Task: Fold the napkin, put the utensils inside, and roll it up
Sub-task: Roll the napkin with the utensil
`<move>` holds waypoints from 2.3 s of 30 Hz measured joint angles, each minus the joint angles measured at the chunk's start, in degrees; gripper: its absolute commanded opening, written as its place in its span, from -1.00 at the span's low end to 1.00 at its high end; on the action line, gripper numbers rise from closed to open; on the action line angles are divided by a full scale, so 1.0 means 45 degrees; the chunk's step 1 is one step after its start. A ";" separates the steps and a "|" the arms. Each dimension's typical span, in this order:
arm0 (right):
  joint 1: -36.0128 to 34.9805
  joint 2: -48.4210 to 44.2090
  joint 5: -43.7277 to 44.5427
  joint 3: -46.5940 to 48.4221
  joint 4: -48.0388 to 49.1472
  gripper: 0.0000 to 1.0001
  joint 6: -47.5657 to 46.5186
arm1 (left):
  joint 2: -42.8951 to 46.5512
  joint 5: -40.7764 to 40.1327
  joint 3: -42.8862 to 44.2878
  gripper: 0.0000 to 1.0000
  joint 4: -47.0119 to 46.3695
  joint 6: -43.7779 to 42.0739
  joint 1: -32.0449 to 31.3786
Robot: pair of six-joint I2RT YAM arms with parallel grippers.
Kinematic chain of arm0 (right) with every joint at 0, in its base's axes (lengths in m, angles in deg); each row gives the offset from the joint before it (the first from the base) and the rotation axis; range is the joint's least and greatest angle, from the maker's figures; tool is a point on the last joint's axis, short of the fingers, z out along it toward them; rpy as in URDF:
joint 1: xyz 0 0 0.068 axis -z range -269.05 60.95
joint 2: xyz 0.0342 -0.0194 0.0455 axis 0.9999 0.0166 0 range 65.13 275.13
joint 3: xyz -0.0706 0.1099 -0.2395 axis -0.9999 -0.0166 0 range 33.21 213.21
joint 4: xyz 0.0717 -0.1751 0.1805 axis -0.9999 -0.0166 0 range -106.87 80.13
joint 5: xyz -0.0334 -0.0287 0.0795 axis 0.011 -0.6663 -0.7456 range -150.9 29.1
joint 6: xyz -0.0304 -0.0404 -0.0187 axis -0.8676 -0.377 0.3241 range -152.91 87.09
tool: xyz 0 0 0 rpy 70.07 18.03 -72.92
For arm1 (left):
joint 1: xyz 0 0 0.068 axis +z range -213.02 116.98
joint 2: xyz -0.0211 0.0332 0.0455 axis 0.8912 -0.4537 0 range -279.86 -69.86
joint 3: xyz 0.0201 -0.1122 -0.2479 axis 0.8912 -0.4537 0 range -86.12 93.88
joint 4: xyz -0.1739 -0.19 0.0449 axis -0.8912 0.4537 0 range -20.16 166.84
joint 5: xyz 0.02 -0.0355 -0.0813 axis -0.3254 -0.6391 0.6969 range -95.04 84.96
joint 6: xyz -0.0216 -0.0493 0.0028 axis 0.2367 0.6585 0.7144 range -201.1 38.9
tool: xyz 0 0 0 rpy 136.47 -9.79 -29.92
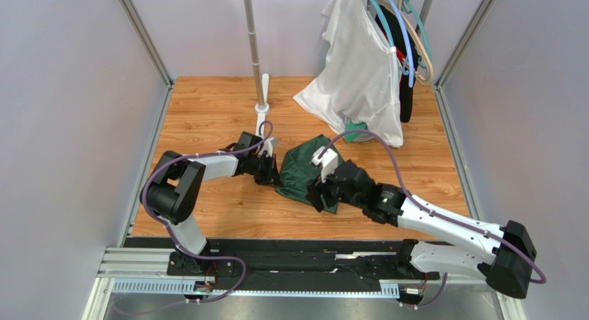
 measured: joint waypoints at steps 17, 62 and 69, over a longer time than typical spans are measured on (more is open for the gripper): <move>-0.3755 0.5270 0.3730 -0.0393 0.2744 0.15 -0.4201 | -0.0471 0.0656 0.0486 -1.00 0.0539 -0.0291 0.0092; -0.2657 0.8121 0.1690 0.1763 0.1219 -1.00 -0.5552 | 0.1554 0.0563 -0.1229 0.69 -0.0437 0.0554 0.0597; -0.1195 0.8058 -0.1540 0.2030 0.1001 -1.00 -0.5090 | 0.3113 -0.1078 -0.2671 0.74 -0.1574 0.1399 0.0758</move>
